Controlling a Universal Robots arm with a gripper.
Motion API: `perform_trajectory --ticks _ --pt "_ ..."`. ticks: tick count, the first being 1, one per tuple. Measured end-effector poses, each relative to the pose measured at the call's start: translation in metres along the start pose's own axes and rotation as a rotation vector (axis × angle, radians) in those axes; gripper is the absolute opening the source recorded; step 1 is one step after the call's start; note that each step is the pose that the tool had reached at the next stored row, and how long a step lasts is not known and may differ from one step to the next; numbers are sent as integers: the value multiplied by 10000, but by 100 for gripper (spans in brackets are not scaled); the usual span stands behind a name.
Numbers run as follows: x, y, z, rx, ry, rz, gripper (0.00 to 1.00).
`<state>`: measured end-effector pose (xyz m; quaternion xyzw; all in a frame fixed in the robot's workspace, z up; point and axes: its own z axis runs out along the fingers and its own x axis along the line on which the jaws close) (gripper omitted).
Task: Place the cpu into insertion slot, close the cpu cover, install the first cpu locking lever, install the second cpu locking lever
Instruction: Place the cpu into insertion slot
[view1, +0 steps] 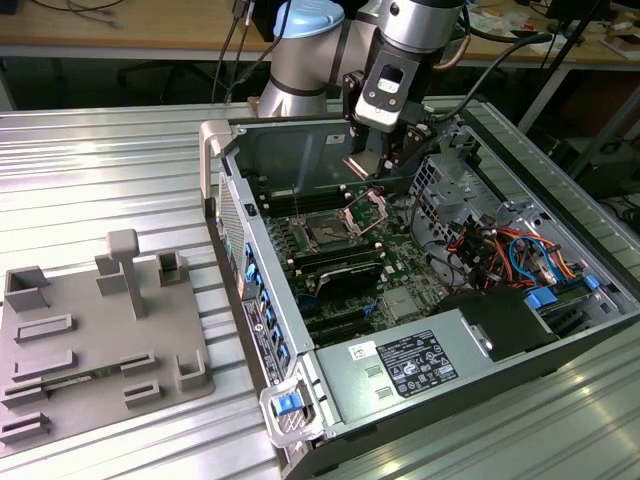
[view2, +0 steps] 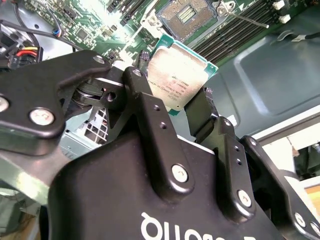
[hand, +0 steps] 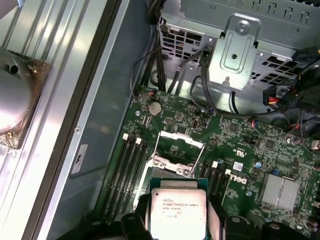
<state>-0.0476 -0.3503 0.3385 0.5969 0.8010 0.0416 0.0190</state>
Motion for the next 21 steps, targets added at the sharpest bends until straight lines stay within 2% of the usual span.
perform_trajectory --ticks 2,5,21 --pt "0 -1 4 -7 -31 353 55" --pt "0 -2 5 -11 -47 530 55" --pt "1 -3 5 -13 -57 642 55"
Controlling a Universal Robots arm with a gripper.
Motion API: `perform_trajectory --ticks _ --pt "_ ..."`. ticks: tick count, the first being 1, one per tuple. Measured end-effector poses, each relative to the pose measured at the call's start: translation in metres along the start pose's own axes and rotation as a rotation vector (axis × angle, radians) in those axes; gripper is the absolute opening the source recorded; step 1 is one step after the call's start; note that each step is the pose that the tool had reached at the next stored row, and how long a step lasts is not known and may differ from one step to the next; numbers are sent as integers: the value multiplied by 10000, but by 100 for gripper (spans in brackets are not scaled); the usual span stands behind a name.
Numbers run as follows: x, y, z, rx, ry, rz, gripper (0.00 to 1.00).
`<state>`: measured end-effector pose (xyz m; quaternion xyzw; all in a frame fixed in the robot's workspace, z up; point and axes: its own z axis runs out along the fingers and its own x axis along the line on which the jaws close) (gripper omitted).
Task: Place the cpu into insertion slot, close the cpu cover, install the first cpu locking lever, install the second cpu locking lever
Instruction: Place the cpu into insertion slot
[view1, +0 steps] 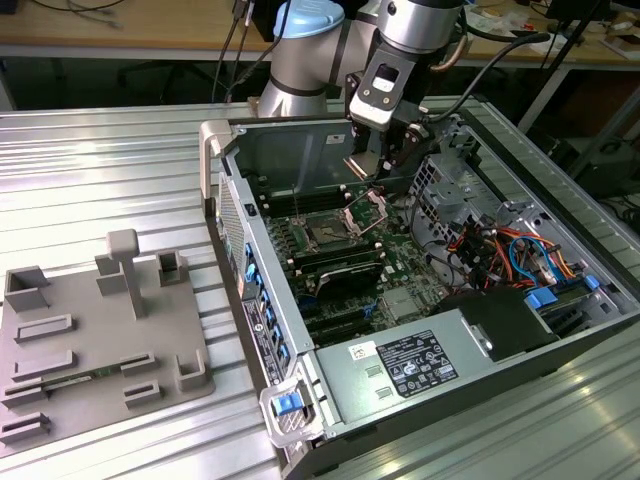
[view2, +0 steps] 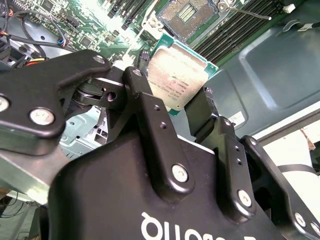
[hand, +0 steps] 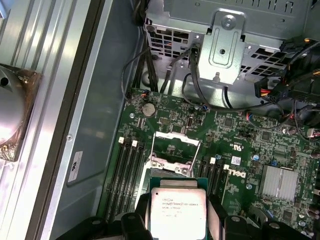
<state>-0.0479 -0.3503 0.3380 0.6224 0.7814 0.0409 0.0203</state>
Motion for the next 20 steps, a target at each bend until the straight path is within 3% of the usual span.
perform_trajectory --ticks 6,20 --pt "0 -2 3 -8 -48 523 55" --pt "0 -2 4 -10 -49 544 55"
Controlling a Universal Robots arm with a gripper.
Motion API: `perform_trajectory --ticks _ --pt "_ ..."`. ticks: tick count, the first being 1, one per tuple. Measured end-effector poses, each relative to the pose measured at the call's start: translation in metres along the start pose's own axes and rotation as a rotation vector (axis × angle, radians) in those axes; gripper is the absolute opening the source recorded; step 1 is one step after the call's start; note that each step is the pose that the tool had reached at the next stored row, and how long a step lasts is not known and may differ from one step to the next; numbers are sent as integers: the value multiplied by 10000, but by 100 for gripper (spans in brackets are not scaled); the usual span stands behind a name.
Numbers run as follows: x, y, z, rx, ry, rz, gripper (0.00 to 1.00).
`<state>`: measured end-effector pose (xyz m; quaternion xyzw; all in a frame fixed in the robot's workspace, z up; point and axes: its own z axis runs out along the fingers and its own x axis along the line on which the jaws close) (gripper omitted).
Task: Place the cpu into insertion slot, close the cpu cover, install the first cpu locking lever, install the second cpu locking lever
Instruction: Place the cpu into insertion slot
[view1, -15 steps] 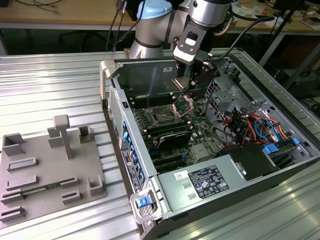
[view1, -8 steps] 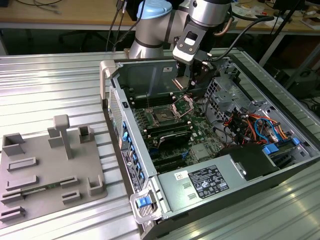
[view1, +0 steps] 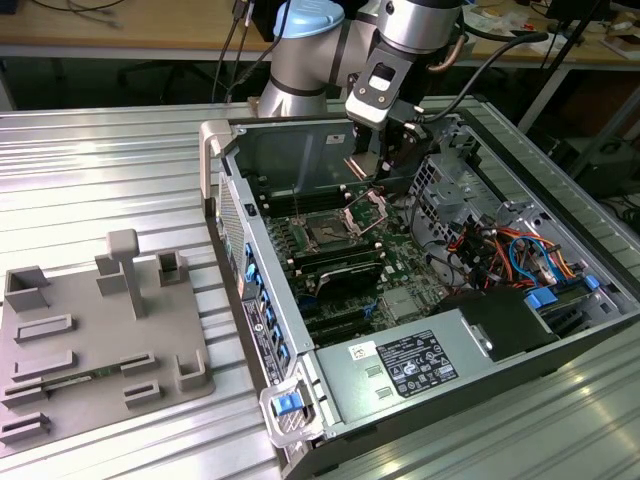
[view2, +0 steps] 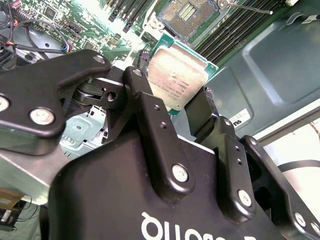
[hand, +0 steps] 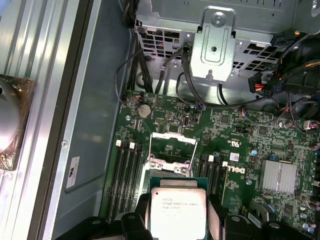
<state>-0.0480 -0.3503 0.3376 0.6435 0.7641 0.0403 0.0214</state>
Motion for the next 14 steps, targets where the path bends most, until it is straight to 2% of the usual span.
perform_trajectory --ticks 1,3,9,12,14 --pt "1 0 3 -2 -3 48 55" --pt "0 -2 21 -7 -34 385 55" --pt "-2 -8 87 -31 -149 1650 55" --pt "2 -27 97 -26 -160 1793 55" --pt "3 -33 101 24 -153 1794 55"
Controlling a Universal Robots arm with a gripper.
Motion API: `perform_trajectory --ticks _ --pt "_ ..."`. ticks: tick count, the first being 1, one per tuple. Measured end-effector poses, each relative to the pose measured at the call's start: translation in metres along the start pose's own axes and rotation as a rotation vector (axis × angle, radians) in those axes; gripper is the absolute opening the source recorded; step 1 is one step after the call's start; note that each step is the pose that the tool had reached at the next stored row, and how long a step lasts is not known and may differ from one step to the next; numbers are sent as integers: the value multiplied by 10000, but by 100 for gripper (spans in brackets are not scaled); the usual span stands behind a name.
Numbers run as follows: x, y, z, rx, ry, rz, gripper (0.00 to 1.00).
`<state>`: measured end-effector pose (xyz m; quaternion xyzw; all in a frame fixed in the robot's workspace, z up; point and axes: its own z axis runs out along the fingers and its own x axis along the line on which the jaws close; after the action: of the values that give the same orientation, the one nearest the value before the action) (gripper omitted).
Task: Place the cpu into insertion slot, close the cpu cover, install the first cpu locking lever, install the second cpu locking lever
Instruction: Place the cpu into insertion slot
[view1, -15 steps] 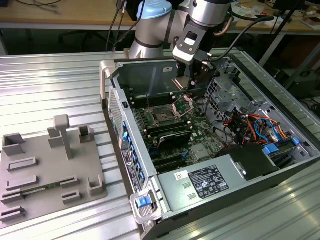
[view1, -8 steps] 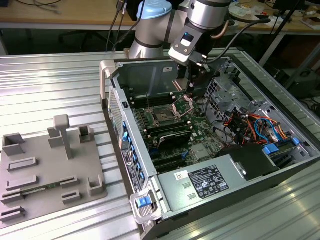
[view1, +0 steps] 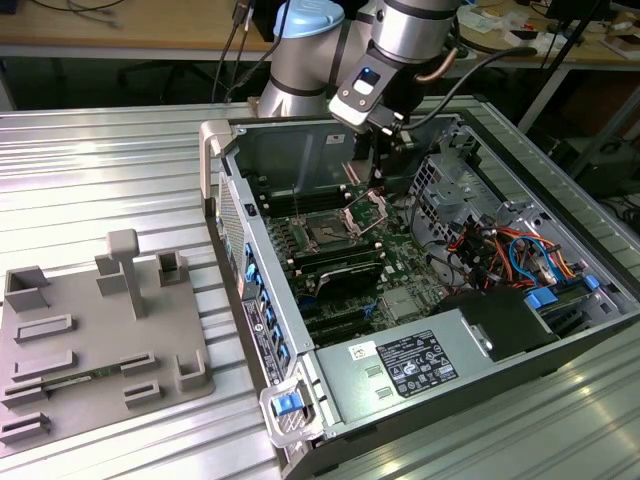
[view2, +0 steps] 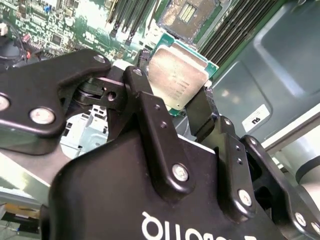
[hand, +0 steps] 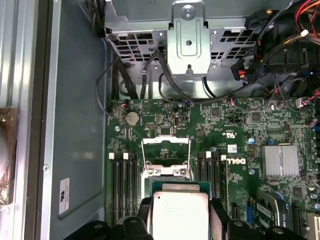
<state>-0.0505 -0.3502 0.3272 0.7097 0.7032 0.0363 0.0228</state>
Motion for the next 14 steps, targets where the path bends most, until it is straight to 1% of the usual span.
perform_trajectory --ticks 2,4,6,8,14 --pt "1 -2 3 55 1 5 55" --pt "3 -2 15 68 5 5 55" --pt "6 -2 47 69 21 5 55" --pt "17 -5 70 69 59 10 55" --pt "24 -9 108 70 60 9 55"
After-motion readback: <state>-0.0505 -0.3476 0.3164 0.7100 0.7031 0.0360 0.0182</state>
